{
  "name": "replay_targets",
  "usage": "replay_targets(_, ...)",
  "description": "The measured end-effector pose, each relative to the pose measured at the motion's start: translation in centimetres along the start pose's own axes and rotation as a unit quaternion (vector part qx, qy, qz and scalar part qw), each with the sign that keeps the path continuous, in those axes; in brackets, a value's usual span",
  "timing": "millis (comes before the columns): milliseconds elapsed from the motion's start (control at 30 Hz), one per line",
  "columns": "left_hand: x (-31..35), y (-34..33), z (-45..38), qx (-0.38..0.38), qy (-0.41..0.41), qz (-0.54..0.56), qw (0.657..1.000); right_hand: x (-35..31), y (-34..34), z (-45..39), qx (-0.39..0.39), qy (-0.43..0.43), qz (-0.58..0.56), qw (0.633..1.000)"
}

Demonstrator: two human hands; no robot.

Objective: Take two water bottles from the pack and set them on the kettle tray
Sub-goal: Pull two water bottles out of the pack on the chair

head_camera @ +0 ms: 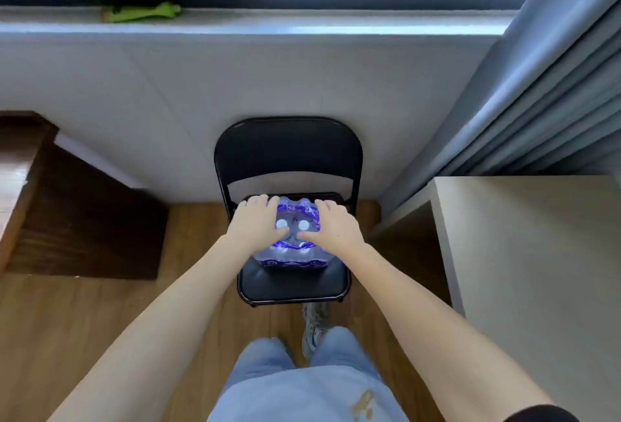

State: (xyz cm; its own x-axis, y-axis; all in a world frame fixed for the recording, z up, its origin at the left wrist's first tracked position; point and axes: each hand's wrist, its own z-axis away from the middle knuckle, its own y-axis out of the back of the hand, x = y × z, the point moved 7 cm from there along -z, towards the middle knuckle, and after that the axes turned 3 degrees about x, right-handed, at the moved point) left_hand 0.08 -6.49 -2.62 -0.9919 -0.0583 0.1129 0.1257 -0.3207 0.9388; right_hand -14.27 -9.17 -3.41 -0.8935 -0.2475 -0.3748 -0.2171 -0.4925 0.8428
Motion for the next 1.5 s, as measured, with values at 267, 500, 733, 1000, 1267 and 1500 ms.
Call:
replay_targets(267,-1.0,-5.0,-3.9,-0.026,0.024,0.044,0.998,1.4,-4.3,-5.0,-0.031,-0.021,-0.003,0.999)
replay_targets(500,-2.7,-11.1,-7.5,-0.055,0.012,0.036,0.998,3.0,-9.8,-9.1,-0.074,-0.055,-0.048,0.995)
replay_targets(733,-2.9,-17.7,-10.4,-0.122,0.007,-0.020,0.992,4.2,-14.3,-11.9,-0.057,-0.025,0.062,0.996)
replay_targets(1000,-3.0,-20.2,-11.7,-0.118,0.015,-0.018,0.993,4.3,-17.0,-14.0,-0.087,-0.006,0.128,0.988)
replay_targets(1267,-3.0,-18.5,-11.8,-0.102,0.010,0.041,0.994,4.6,-15.4,-13.7,-0.102,-0.024,0.014,0.994)
replay_targets(1500,-3.0,-10.1,-10.5,-0.034,-0.002,0.061,0.998,2.3,-8.2,-11.8,-0.025,-0.015,-0.016,0.999)
